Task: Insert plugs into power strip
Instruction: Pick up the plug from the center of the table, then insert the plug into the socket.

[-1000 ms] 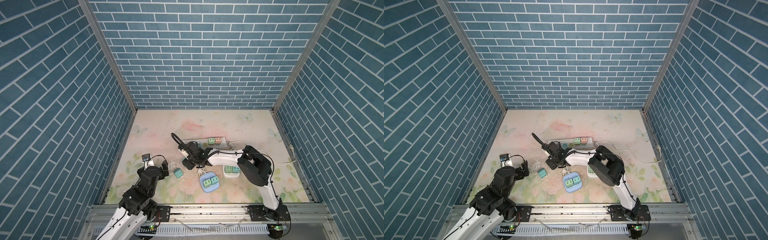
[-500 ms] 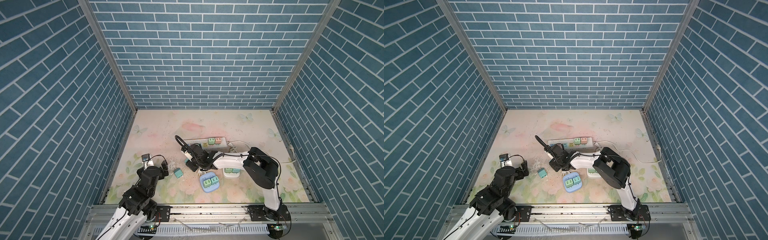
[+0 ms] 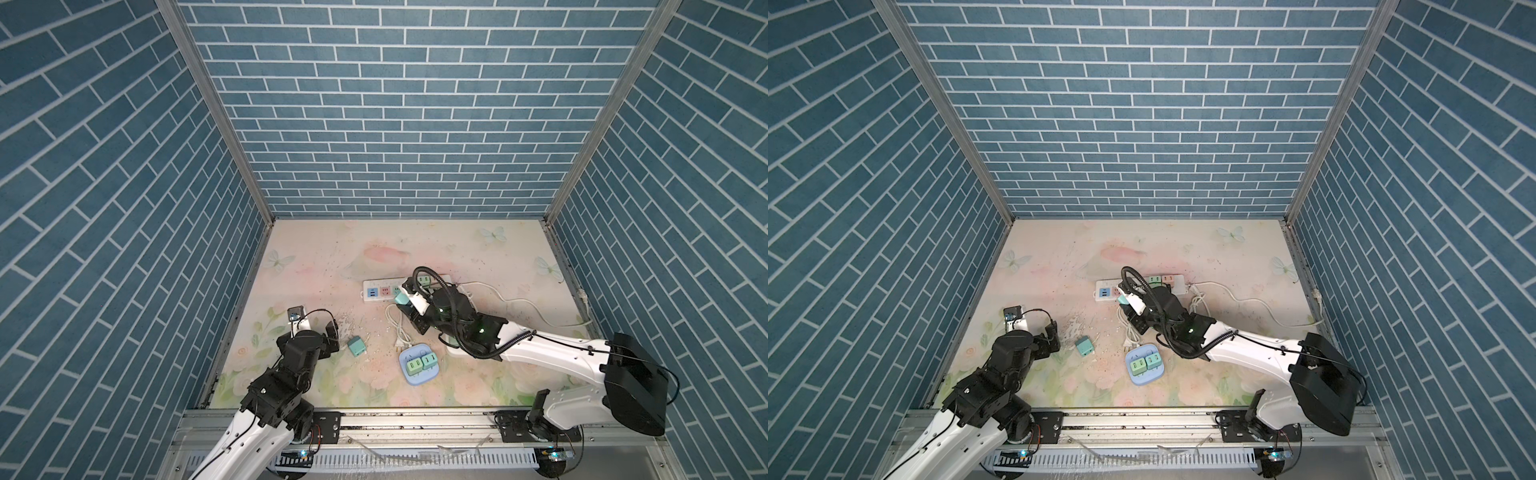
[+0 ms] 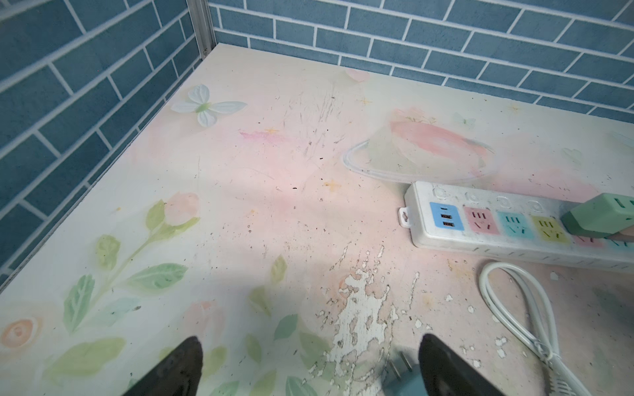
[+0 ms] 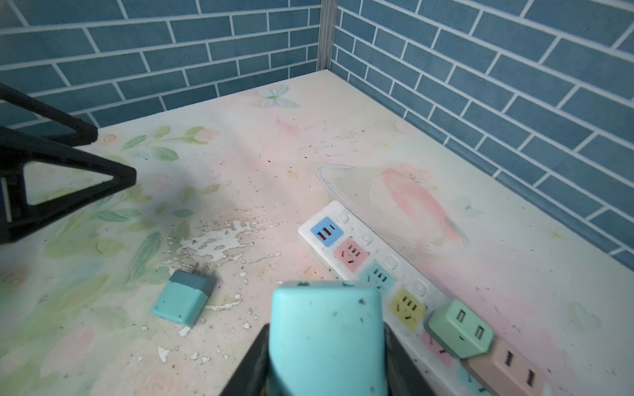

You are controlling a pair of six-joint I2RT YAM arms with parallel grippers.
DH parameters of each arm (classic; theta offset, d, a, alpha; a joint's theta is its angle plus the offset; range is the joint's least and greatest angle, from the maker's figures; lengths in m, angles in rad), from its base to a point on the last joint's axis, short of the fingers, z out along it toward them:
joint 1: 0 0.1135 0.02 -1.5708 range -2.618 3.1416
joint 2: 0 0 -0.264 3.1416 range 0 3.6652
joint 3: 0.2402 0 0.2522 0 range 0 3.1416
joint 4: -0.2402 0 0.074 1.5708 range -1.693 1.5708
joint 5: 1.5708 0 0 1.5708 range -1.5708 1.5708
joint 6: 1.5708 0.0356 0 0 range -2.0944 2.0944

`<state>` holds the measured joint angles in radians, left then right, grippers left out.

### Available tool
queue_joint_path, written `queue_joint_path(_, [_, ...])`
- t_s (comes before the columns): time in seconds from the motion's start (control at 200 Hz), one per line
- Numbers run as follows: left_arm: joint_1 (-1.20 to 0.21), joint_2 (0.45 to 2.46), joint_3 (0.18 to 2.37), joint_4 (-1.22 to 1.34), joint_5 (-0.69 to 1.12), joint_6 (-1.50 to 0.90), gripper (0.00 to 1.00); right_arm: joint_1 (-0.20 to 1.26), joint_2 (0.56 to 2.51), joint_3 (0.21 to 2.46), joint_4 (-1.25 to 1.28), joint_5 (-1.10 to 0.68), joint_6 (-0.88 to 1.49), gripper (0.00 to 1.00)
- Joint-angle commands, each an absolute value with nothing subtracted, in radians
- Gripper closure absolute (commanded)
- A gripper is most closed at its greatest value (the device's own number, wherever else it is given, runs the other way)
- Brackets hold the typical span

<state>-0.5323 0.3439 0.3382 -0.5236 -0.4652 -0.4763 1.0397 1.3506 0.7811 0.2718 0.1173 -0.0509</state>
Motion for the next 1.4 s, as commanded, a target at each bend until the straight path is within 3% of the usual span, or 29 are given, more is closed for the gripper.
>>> queue_joint_path(0.0, [-0.528,0.346,0.349,-0.488,-0.455,-0.448,0.0,1.038,1.282,0.707,0.408,0.134,-0.175,0.88])
queue_joint_path(0.155, [-0.528,0.343,0.385,-0.482,-0.363,-0.416,0.01,1.037,1.234,0.597,0.521,0.105,-0.247,0.94])
queue_joint_path(0.39, [-0.528,0.431,0.439,-0.316,0.018,-0.437,0.0,1.034,1.265,0.549,0.609,0.047,-0.279,1.0])
queue_joint_path(0.51, [-0.55,0.517,0.494,-0.302,0.115,-0.451,0.09,1.034,1.313,0.54,0.666,0.04,-0.28,1.0])
queue_joint_path(0.905, [-0.929,0.63,0.625,-0.327,-0.142,-0.391,0.16,1.032,1.487,0.532,0.886,-0.065,-0.242,1.0])
queue_joint_path(1.395, [-0.981,0.755,0.658,-0.302,-0.137,-0.384,0.18,1.032,1.545,0.504,1.054,-0.162,-0.169,1.0])
